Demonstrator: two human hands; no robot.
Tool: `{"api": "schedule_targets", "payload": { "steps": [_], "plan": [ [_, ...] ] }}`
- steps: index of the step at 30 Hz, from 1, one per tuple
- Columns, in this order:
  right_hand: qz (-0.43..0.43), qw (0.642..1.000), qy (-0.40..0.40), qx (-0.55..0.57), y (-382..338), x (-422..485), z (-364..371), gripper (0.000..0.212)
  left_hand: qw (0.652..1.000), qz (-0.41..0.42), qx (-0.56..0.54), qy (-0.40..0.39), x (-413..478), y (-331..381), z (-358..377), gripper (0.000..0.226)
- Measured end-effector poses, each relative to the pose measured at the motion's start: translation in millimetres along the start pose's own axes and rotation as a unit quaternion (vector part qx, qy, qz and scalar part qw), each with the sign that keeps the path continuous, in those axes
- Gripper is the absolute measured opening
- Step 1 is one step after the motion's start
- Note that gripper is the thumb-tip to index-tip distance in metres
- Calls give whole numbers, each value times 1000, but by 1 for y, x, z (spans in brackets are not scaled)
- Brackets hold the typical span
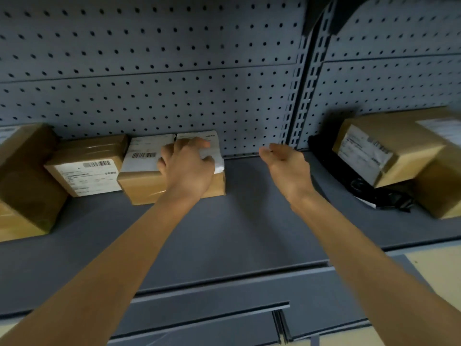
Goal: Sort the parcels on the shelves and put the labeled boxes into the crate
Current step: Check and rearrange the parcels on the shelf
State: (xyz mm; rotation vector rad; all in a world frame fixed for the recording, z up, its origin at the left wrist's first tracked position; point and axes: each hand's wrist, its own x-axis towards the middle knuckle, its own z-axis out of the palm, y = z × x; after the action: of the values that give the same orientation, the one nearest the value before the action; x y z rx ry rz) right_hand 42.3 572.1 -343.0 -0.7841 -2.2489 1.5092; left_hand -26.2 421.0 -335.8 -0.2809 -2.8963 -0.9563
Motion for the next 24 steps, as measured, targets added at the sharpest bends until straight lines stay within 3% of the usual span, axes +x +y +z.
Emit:
{"api": "schedule_targets", "payload": {
  "steps": [4, 7, 11, 14, 18, 21, 24],
  "plan": [
    [-74, 984, 153, -59, 8, 5, -78, 13, 978, 24, -182, -103, -14, 60, 37, 26],
    [-80, 959, 256, -90, 22, 6, -132, 19, 949, 32, -247, -192, -37, 109, 72, 27],
    [-123, 935, 306, -134, 33, -4, -172, 23, 926, 35, -286, -242, -61, 164, 111, 25],
    [-145, 923, 286, -213, 40, -2, -187, 32, 895, -28, -344, -283, -71, 190, 129, 7],
    [-64, 918, 219, -323, 58, 12, -210, 51, 869, -76, -373, -316, -75, 198, 149, 44],
    [-20, 952, 141, -272, 66, 13, -220, 52, 850, -89, -406, -324, -76, 198, 152, 58],
    [-43, 964, 116, -234, 72, 11, -220, 61, 847, -61, -419, -321, -76, 196, 151, 56]
  ]
}}
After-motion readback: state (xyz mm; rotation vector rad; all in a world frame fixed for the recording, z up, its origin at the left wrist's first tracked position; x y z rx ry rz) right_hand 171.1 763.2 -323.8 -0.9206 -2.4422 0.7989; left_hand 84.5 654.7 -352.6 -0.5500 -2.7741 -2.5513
